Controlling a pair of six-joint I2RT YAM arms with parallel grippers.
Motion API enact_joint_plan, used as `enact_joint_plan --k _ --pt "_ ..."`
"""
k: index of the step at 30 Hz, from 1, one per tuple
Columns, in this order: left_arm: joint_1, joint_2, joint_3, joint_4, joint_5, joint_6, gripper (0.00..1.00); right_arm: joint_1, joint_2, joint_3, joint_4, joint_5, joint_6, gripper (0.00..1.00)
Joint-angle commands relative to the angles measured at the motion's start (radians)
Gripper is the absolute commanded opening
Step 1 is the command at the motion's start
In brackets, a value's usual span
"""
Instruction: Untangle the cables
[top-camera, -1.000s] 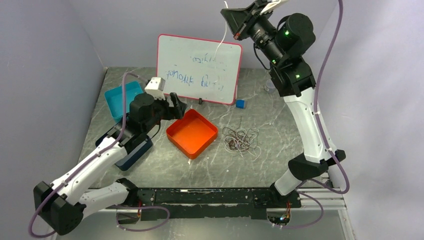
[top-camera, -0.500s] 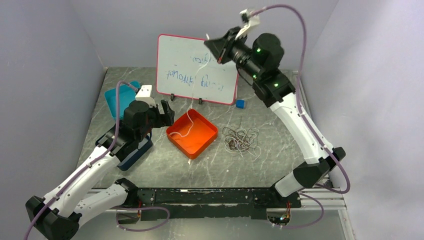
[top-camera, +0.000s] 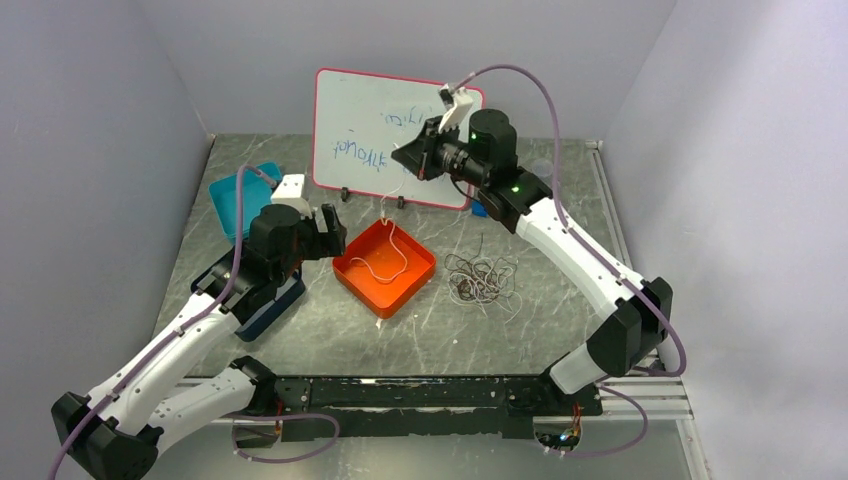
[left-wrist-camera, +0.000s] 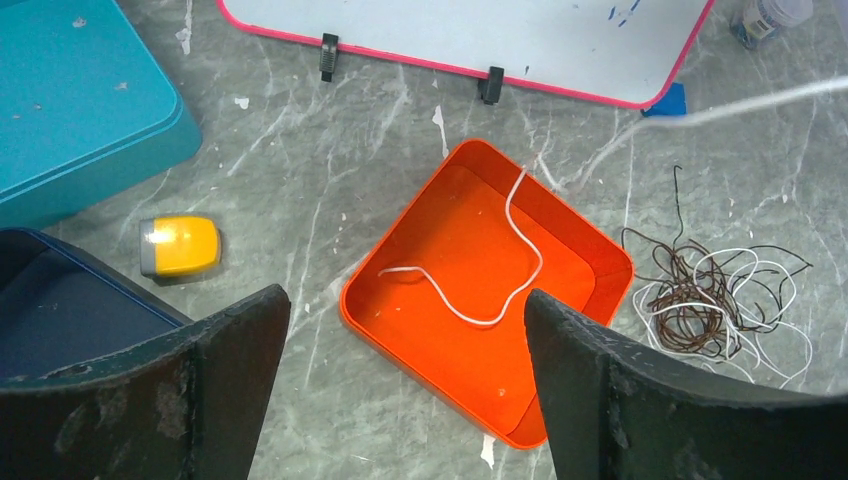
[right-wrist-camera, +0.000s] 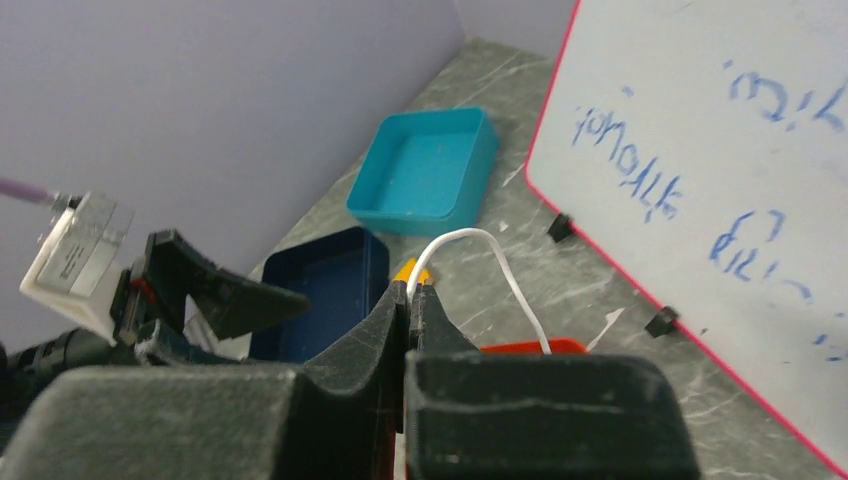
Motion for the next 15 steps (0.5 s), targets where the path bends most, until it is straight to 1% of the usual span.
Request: enact_joint_plan --k 1,4,8,15 --pt "0.012 -0.011 -0.003 -0.009 -0.022 0.001 0.93 0.036 0.009 -0.037 0.048 -0.100 0.014 0.00" --pt "0.029 0.004 -0.001 -0.016 0.002 -0.012 0.94 0.062 0.023 -0.058 0.045 -0.114 0.015 0.01" --pt "0.051 0.010 -0.003 -0.021 0.025 -0.031 0.94 0.102 0.026 -0.114 0.054 -0.086 0.035 0.02" --pt "0.074 0.004 -0.003 -0.041 0.025 -0.020 0.94 0.115 0.039 -0.228 0.029 0.059 0.094 0.02"
